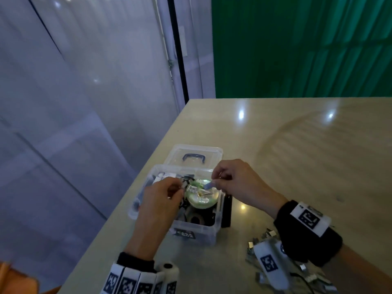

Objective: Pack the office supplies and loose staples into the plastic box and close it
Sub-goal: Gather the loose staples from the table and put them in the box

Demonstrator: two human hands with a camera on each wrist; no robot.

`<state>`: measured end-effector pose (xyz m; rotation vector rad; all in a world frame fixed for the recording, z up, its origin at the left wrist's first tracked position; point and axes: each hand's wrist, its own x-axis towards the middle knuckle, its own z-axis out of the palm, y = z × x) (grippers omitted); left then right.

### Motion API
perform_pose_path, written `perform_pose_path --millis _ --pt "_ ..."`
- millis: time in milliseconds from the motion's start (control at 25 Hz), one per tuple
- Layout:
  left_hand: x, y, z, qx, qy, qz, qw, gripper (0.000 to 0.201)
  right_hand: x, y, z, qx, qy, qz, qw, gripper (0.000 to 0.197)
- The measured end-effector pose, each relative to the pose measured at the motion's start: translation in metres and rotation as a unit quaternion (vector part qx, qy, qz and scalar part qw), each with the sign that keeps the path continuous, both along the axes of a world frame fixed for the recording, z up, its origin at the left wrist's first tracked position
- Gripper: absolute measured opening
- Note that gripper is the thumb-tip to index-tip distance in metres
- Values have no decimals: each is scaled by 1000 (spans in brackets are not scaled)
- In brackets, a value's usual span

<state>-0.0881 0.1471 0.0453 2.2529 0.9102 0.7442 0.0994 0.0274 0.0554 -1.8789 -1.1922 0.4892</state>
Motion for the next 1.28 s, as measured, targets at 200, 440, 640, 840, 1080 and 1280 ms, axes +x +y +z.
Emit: perform_pose_path --millis 200,440,640,840,1080,1280 --pt "-6 33 -7 33 35 10 999 13 -9 54 7 -36 -29 37 998 5" --pt "16 45 -3 36 96 0 995 15 -15 102 6 -103 -39 52 993 15" --pt "18 47 4 2 99 -31 995 14 -9 102 6 -98 -42 22 994 21" --pt "14 52 10 -19 31 -14 999 13 11 75 18 -39 -62 -4 997 19" --pt "46 14 28 -6 -6 -85 996 13 32 23 33 -17 -66 0 998 9" --pt "85 -26 24 -5 10 -153 988 17 52 -32 33 -49 -50 14 997 6"
